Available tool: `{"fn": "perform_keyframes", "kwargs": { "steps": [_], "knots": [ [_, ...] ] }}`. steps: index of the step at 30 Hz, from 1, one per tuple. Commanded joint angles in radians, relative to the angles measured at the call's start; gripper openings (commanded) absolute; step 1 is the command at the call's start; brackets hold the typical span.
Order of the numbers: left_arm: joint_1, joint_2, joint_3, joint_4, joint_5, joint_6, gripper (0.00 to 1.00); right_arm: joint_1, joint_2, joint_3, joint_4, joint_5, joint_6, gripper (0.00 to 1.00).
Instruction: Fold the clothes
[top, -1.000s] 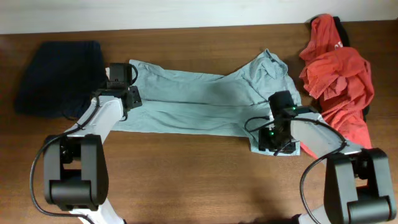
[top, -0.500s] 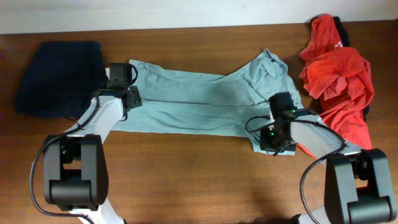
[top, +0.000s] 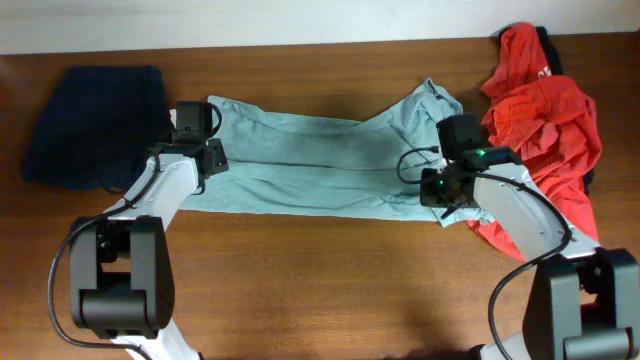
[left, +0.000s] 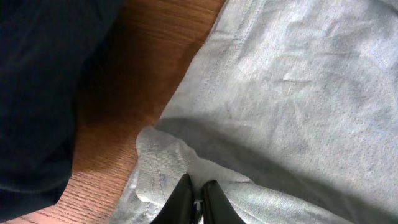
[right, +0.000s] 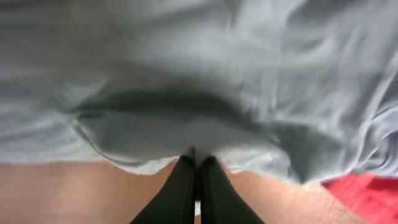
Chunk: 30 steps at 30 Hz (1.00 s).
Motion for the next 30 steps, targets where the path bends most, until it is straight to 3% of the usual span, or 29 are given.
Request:
{"fn": "perform_keyframes", "kwargs": {
  "steps": [1, 9, 21, 23, 24, 25, 27, 30],
  "knots": [
    [0.001, 0.009, -0.001, -0.004, -0.008, -0.002, 0.08, -0.002, -0.025, 0.019, 0.034, 0.046, -0.01, 0.04],
    [0.001, 0.009, -0.001, -0.004, -0.008, -0.002, 0.08, -0.013, -0.018, 0.018, 0.133, 0.045, -0.033, 0.04],
    [0.001, 0.009, -0.001, -0.004, -0.009, -0.002, 0.08, -0.013, 0.049, 0.015, 0.102, 0.078, -0.033, 0.04],
    [0.001, 0.009, -0.001, -0.005, -0.012, -0.002, 0.19, -0.013, 0.049, 0.015, 0.1, 0.092, -0.033, 0.17],
    [0.001, 0.009, -0.001, -0.005, -0.015, -0.002, 0.29, -0.014, 0.049, 0.015, 0.1, 0.092, -0.033, 0.42],
    [0.001, 0.009, -0.001, -0.005, -0.015, 0.001, 0.52, -0.015, 0.048, 0.018, 0.098, 0.091, -0.032, 0.69],
    [0.001, 0.009, 0.0, -0.004, -0.015, 0.023, 0.68, -0.023, 0.048, 0.038, 0.077, 0.087, -0.032, 0.81],
    [0.001, 0.008, 0.026, -0.019, -0.093, 0.089, 0.84, -0.04, 0.045, 0.141, -0.02, 0.071, -0.032, 0.82]
  ]
}}
